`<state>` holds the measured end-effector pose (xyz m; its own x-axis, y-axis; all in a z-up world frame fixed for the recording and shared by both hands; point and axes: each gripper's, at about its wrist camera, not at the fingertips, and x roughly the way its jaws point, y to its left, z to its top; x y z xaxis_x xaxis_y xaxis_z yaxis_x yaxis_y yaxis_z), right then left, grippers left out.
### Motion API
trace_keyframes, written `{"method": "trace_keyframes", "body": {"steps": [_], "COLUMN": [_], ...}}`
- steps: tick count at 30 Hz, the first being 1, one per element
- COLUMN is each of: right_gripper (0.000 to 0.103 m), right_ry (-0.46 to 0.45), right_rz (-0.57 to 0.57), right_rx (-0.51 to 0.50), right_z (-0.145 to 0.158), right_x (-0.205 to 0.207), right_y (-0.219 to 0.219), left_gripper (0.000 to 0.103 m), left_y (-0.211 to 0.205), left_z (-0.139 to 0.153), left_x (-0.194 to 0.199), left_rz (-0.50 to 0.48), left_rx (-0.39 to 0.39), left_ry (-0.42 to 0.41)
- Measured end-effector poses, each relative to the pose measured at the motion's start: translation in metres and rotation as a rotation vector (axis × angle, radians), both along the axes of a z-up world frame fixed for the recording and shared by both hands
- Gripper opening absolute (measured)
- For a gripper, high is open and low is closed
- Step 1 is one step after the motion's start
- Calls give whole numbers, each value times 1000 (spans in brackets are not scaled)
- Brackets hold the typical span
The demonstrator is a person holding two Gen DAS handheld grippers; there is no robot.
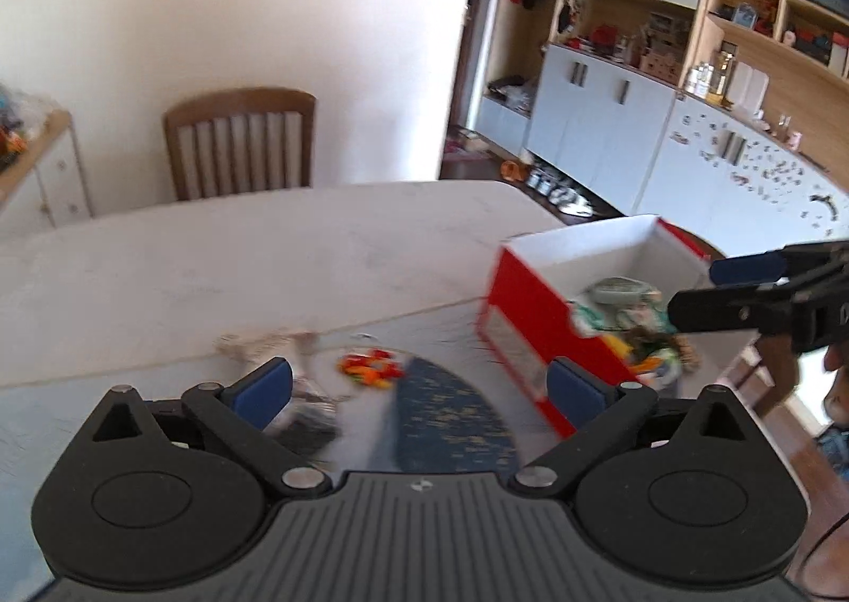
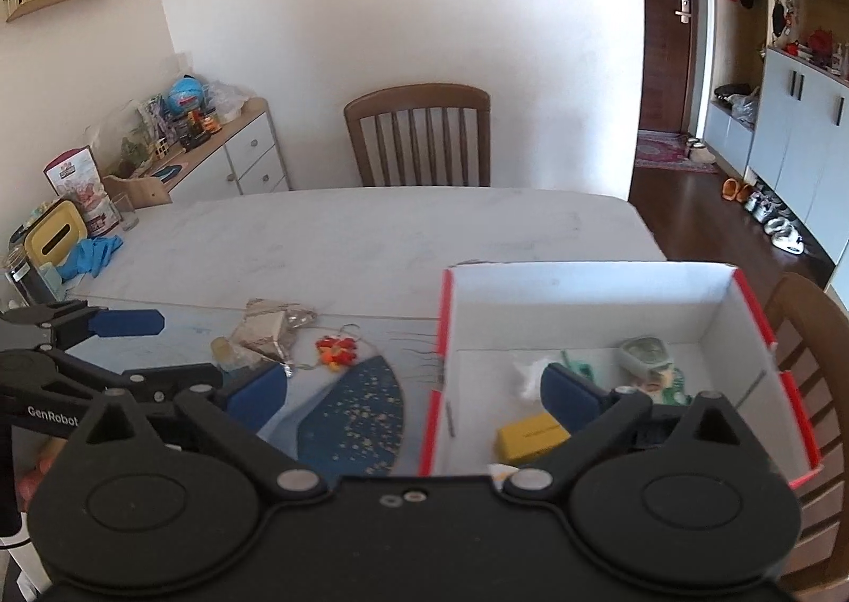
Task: Organize objects
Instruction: 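Withdraw both tools from the box toward the remaining items, then grasp the black bead bag with the left tool while the right tool grasps the red dragon keychain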
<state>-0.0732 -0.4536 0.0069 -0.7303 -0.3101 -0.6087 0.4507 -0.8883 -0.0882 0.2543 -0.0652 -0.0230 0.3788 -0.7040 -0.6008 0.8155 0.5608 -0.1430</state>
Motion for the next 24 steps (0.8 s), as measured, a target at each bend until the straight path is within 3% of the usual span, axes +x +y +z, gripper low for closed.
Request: {"method": "trace_keyframes", "body": {"steps": [5,12,24], "right_gripper": [102,102,102], "right_ry": [-2,-48,-98], "right_rz": [28,58,81], "right_rx": [28,40,86], "right_z": [-9,-26,-62], "right_x": [-9,-32,-83], "right_y": [-29,-70,-120], "left_gripper": [103,103,103], "left_y": [15,24,9], "left_z": [-14,-43,-86], "left_x": [12,34,51], "left_rz": [-9,14,-27], "left_rx": [4,26,91], "left_ry": [-25,9,-40]}}
